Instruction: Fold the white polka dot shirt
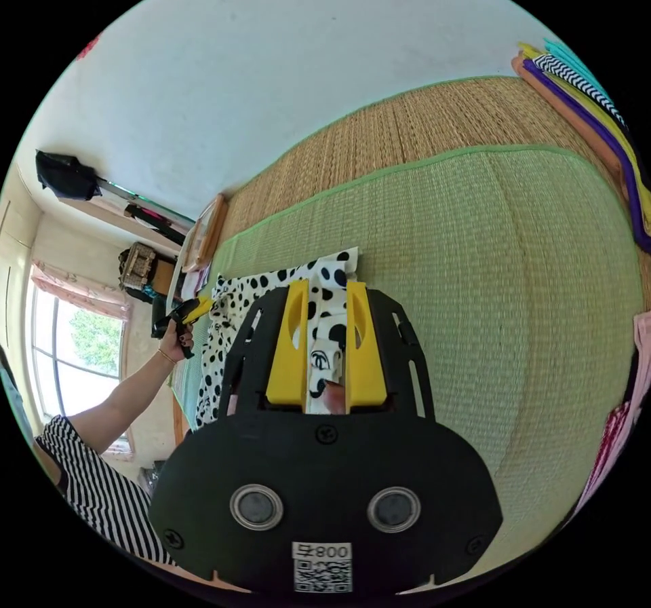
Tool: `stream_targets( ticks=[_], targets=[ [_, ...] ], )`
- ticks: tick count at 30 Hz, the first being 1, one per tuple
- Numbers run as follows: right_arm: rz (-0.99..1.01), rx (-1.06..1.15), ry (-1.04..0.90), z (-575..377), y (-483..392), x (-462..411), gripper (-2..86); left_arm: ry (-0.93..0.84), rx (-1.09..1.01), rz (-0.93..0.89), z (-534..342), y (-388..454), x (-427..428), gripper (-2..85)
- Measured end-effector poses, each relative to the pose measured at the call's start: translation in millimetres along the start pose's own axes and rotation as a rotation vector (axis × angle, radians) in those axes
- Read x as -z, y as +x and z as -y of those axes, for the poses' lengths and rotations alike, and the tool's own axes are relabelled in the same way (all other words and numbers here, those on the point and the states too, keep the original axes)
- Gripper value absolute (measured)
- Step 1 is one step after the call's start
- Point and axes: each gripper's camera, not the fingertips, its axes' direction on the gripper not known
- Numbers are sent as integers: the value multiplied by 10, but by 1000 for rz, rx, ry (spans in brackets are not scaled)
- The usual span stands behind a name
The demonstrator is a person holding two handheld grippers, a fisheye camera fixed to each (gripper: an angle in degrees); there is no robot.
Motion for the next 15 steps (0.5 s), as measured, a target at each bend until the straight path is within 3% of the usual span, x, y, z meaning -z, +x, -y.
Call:
stream_targets(
  ticks=[8, 15],
  targets=[
    [14, -2, -63, 174, 110, -223, 20, -70, -79, -21, 272, 99, -101, 35],
    [140, 127, 71, -167, -135, 561, 3, 59, -169, -211, 69, 312, 631, 24]
  ],
)
